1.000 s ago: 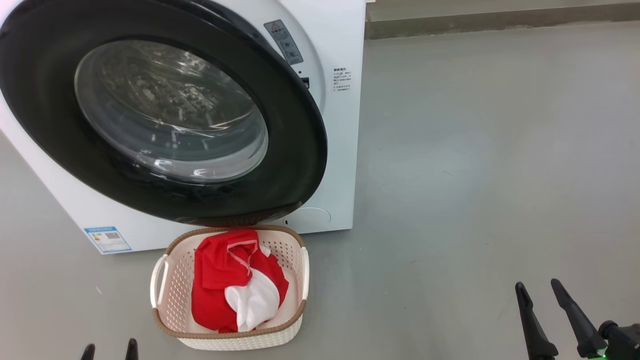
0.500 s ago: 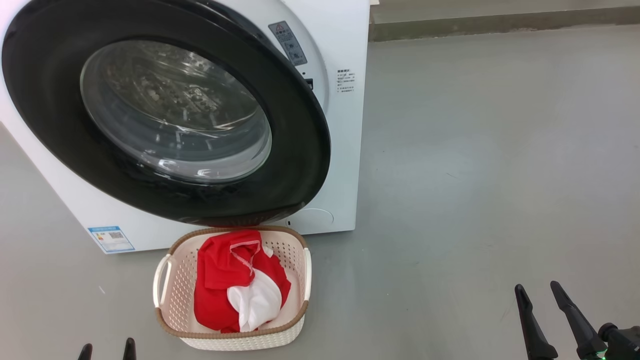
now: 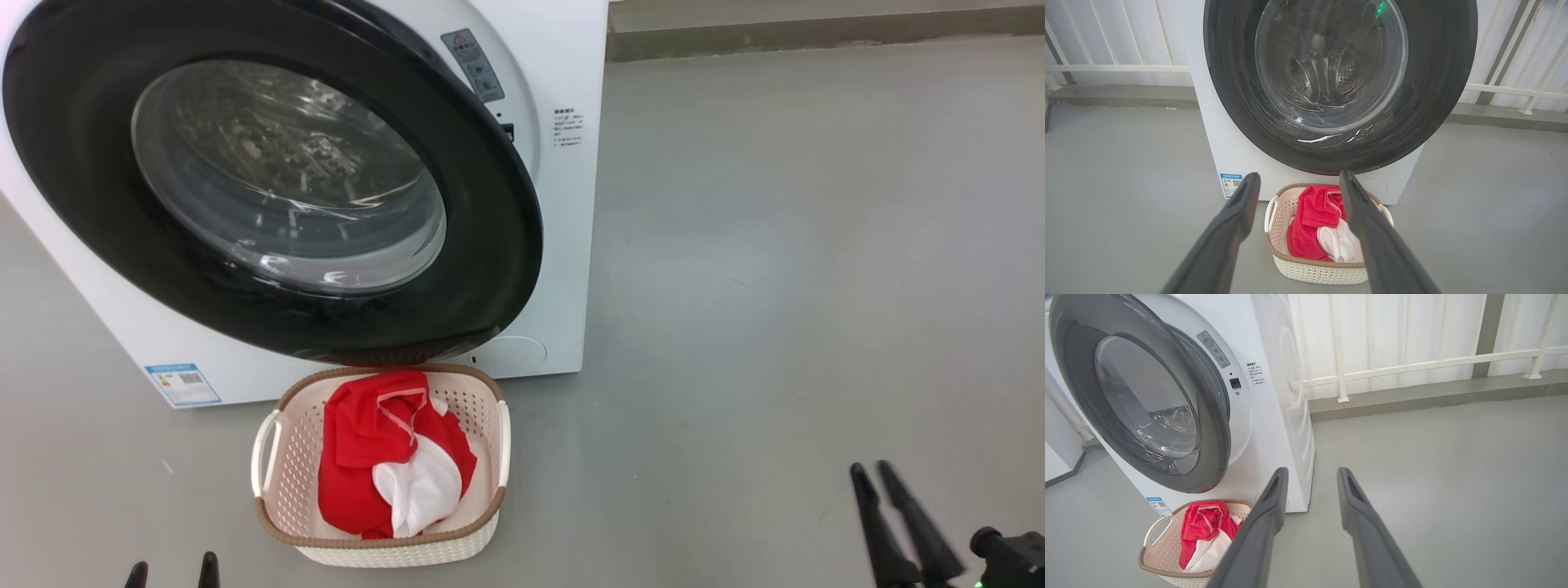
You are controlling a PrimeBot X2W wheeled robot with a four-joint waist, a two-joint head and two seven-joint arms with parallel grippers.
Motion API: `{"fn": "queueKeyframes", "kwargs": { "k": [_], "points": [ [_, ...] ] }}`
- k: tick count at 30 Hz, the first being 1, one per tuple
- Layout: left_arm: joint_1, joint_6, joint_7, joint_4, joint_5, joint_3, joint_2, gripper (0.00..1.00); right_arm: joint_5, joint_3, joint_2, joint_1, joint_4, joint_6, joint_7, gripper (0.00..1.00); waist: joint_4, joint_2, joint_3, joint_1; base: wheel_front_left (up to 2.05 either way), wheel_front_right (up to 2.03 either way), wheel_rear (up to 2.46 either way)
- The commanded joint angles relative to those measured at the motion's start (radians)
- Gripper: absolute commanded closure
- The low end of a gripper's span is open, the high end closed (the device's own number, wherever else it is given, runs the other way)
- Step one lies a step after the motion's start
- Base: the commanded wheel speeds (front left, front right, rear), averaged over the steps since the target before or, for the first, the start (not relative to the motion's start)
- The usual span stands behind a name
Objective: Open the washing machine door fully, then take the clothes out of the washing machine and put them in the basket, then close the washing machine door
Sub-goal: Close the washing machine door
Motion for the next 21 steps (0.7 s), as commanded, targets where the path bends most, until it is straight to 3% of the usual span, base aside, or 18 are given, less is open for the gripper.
{"fn": "queueKeyframes", "kwargs": {
  "k": [1,11,21],
  "points": [
    [-0.036,-0.006,-0.012,-0.028,0.008,0.029,0.004,0.00,0.004,0.034,-0.023,-0.045,-0.027,0.006,-0.006,1.00,0.005,0.0000,0.004,0.0000,0.00,0.00,0.00],
    [-0.063,-0.006,-0.012,-0.040,0.011,-0.004,0.002,0.00,0.012,0.108,-0.024,-0.149,-0.022,0.006,-0.006,1.00,0.055,0.0000,0.024,0.0000,0.00,0.00,0.00],
    [-0.109,-0.006,-0.012,-0.053,-0.019,-0.064,0.002,0.00,0.024,0.194,-0.006,-0.333,0.019,0.006,-0.006,1.00,0.155,0.0000,0.079,0.0000,0.00,0.00,0.00]
  ]
}}
